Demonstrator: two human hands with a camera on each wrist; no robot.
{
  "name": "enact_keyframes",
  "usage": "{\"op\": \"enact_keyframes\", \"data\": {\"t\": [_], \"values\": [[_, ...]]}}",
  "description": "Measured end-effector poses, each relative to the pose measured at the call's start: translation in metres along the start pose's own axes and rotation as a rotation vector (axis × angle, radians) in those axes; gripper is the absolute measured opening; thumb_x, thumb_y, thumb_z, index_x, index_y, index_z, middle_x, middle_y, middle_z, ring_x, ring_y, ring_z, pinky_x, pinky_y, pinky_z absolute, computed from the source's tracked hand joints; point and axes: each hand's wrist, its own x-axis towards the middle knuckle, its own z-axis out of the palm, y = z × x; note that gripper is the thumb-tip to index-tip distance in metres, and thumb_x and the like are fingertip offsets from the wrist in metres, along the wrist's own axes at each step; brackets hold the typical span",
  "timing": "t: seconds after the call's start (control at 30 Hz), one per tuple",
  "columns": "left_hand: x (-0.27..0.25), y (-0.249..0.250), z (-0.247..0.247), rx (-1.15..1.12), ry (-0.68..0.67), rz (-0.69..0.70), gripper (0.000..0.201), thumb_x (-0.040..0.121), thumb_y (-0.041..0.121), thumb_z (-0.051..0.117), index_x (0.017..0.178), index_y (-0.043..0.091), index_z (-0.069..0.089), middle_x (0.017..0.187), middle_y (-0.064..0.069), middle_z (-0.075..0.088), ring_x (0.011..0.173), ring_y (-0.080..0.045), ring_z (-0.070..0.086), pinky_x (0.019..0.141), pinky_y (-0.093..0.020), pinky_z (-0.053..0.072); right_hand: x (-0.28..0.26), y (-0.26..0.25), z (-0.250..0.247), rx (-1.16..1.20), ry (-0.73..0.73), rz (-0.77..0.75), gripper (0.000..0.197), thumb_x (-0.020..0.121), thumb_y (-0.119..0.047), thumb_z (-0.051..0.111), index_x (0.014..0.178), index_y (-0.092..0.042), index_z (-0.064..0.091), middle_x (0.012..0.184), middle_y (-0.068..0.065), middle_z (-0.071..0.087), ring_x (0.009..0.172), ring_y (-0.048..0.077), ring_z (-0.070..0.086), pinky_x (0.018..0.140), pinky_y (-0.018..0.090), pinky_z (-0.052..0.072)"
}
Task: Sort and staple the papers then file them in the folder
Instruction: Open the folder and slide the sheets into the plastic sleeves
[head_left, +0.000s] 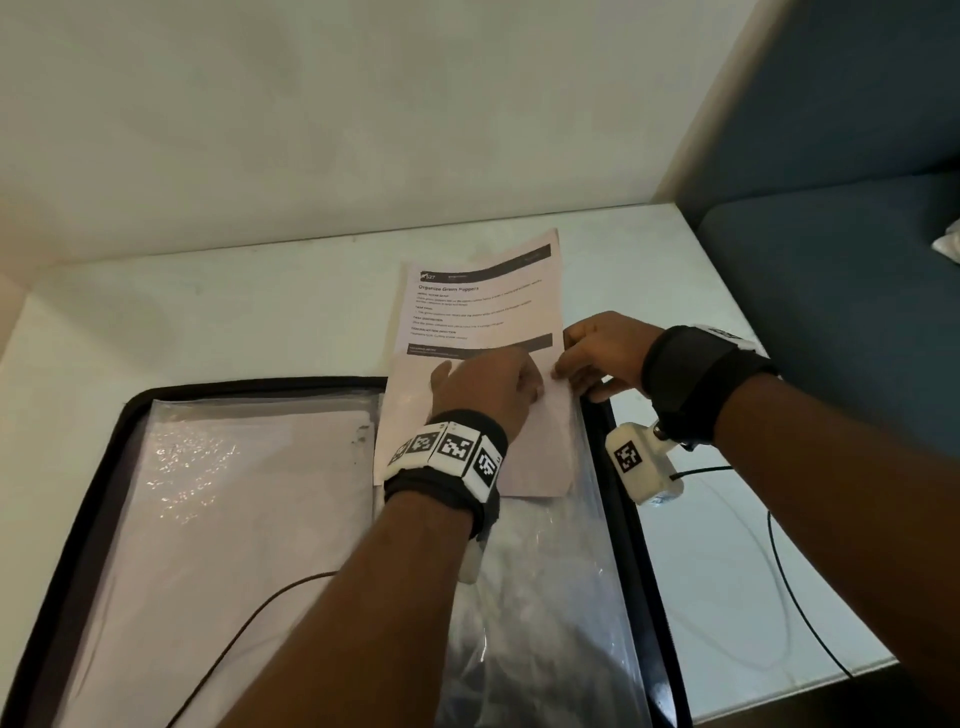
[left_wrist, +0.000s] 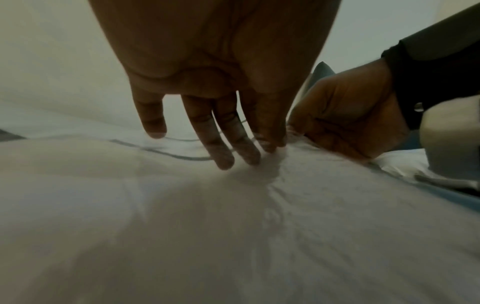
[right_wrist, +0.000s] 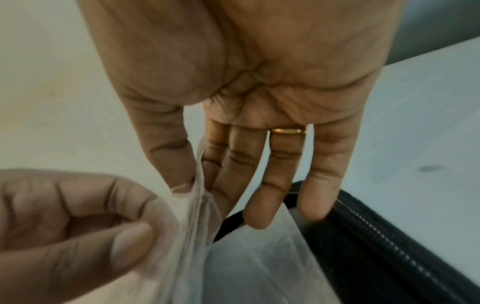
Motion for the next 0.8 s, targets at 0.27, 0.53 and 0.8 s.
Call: {"op": "enact_keyframes", "data": {"t": [0.27, 0.53, 0.8], "values": [[-0.002, -0.012, 0.000, 0.124, -0.060, -0.008, 0.026, 0.095, 0.015, 0.049, 0.106, 0.035, 0.063, 0.111, 0.008, 0.065, 0.112, -0.019, 0.057, 0.116, -0.051, 0.022, 0.033, -0.003, 0.011, 0.073, 0.265, -0.026, 0.019, 0.097, -0.023, 0.060, 0.106, -0.006, 0.061, 0.096, 0.012, 0.067, 0.080, 0.029, 0.066, 0.066, 0.036, 0.058], [-0.004, -0.040, -0.017, 0.112, 0.052, -0.145, 0.020, 0.090, 0.015, 0.056, 0.090, 0.032, 0.066, 0.097, 0.012, 0.068, 0.102, -0.017, 0.060, 0.113, -0.049, 0.023, 0.026, -0.012, -0.010, -0.135, 0.127, -0.058, 0.021, 0.087, -0.009, 0.071, 0.106, 0.000, 0.067, 0.089, 0.014, 0.069, 0.078, 0.026, 0.064, 0.077, 0.038, 0.059], [-0.004, -0.037, -0.012, 0.063, 0.006, -0.130, 0.013, 0.092, 0.023, 0.056, 0.087, 0.032, 0.063, 0.097, 0.012, 0.066, 0.102, -0.018, 0.059, 0.110, -0.049, 0.029, 0.023, -0.009, -0.006, -0.134, -0.030, -0.003, 0.026, 0.092, -0.030, 0.066, 0.109, -0.010, 0.065, 0.099, 0.010, 0.071, 0.087, 0.027, 0.070, 0.075, 0.038, 0.059]]}}
